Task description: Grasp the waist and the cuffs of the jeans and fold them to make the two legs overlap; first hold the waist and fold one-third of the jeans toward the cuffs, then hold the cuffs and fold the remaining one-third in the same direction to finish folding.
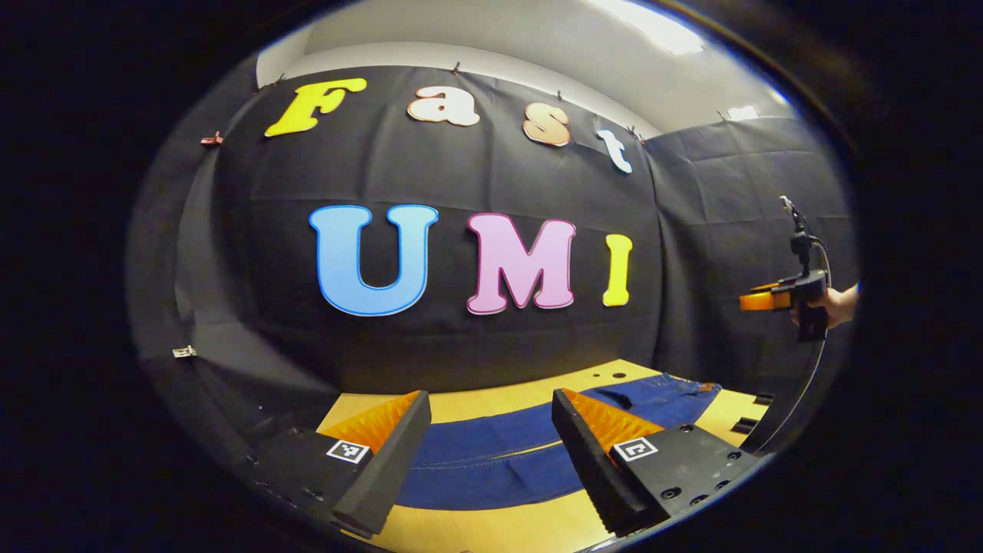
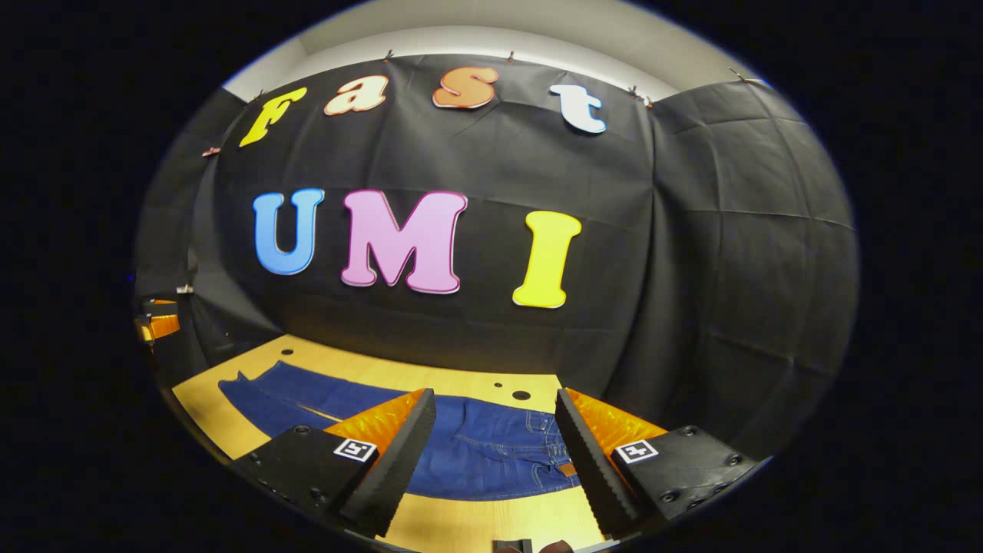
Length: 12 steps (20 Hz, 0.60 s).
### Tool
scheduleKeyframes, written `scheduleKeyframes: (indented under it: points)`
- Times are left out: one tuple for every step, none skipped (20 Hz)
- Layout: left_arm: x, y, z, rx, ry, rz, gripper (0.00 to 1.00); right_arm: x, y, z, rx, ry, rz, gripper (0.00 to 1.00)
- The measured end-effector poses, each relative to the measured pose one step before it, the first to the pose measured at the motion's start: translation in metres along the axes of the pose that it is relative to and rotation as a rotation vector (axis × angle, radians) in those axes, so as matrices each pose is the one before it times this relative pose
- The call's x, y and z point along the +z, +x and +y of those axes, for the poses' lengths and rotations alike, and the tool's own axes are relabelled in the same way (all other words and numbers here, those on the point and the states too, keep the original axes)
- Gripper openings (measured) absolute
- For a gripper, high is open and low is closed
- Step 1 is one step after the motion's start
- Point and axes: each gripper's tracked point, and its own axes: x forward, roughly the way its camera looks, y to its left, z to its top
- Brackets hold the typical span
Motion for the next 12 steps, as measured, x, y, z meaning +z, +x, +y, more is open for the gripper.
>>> scheduleKeyframes:
  points:
    - [-0.02159, 0.00476, -0.00283, -0.04611, 0.02568, 0.06063, 0.99, -0.01197, 0.00578, -0.00039, 0.02948, -0.02326, 0.02444, 0.96]
    - [-0.02377, 0.00752, 0.00189, -0.02147, 0.04200, 0.06868, 0.99, -0.01376, 0.00626, 0.00334, 0.04482, -0.01307, 0.03202, 0.96]
    - [-0.01999, 0.00919, 0.00297, -0.02126, 0.04922, 0.06458, 0.98, -0.01609, 0.00574, 0.00424, 0.05020, 0.00123, 0.04864, 0.96]
    - [-0.01779, 0.00972, 0.00024, -0.02215, 0.04443, 0.05505, 0.98, -0.02233, 0.00591, 0.00080, 0.03860, 0.01247, 0.07091, 0.96]
    - [-0.01396, 0.00818, -0.00024, -0.02989, 0.03438, 0.04958, 0.98, -0.01797, 0.00988, -0.00501, 0.02245, 0.00841, 0.05740, 0.97]
    - [-0.01550, 0.00585, 0.00069, -0.03287, 0.03334, 0.05147, 0.98, -0.01844, 0.01035, -0.00156, 0.02628, 0.00483, 0.06082, 0.97]
    - [-0.01360, 0.00605, -0.00043, -0.03945, 0.03689, 0.05179, 0.98, -0.01551, 0.01223, -0.00247, 0.02260, -0.01639, 0.05938, 0.97]
    - [-0.01556, 0.00485, -0.00027, -0.04280, 0.04195, 0.05227, 0.98, -0.01877, 0.01227, -0.00048, 0.02409, -0.04489, 0.06606, 0.97]
    - [-0.01285, 0.00511, 0.00185, -0.04645, 0.05228, 0.04069, 0.98, -0.01521, 0.00783, -0.00399, 0.01641, -0.06978, 0.06201, 0.96]
    - [-0.01490, 0.00747, 0.00207, -0.04600, 0.06221, 0.03979, 0.98, -0.01413, 0.01046, -0.00350, 0.03474, -0.08165, 0.06027, 0.97]
    - [-0.01954, 0.00756, 0.00274, -0.03795, 0.06709, 0.06164, 0.98, -0.01470, 0.00823, 0.00050, 0.04353, -0.07764, 0.06286, 0.97]
    - [-0.02191, 0.00637, 0.00375, -0.02181, 0.06116, 0.07525, 0.98, -0.01863, 0.01026, 0.00001, 0.03928, -0.07050, 0.07066, 0.97]
